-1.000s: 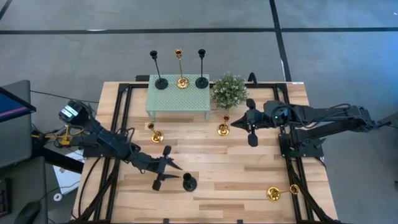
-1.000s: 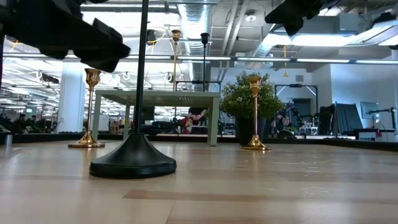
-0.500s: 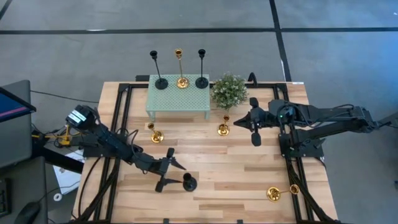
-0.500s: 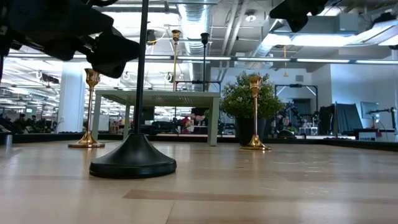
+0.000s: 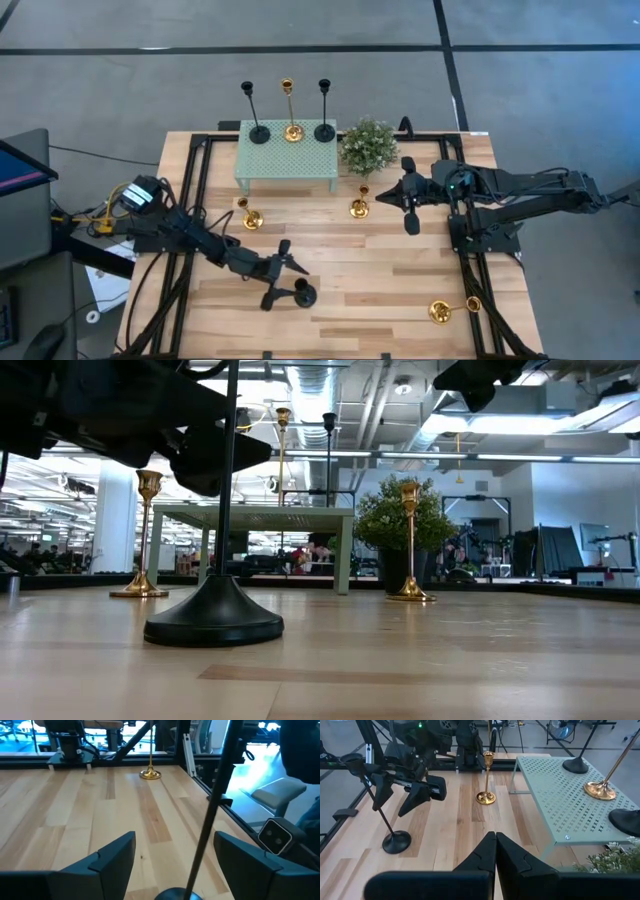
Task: Pick & Place candle stick holders
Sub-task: Put the black candle holder on the shelf
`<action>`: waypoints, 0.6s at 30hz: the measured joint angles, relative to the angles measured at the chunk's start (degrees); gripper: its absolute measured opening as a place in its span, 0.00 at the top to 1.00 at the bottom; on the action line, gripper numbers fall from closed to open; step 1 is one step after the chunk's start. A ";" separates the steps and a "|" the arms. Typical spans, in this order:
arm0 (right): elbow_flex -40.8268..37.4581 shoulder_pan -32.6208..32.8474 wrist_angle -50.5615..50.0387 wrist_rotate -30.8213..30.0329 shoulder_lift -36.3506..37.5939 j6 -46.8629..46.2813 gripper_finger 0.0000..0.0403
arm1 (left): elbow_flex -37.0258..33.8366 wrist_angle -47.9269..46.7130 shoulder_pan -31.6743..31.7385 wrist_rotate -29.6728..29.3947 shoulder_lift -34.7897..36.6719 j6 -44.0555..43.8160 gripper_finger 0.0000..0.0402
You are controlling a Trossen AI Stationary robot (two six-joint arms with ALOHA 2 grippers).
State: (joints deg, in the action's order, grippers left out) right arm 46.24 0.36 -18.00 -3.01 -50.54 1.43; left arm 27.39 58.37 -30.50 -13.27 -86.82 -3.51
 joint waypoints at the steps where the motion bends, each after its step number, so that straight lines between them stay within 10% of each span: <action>1: 0.00 0.00 -0.02 0.00 0.00 0.00 1.00 | 0.02 0.00 0.08 0.06 0.00 0.00 0.33; 18: 0.00 0.00 -0.34 -0.02 0.00 0.00 1.00 | 0.01 0.65 0.07 2.77 0.04 -3.23 0.33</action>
State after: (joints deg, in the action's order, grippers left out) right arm 46.24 0.36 -18.35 -3.03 -50.54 1.43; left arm 27.40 59.02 -30.44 -10.50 -86.78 -6.74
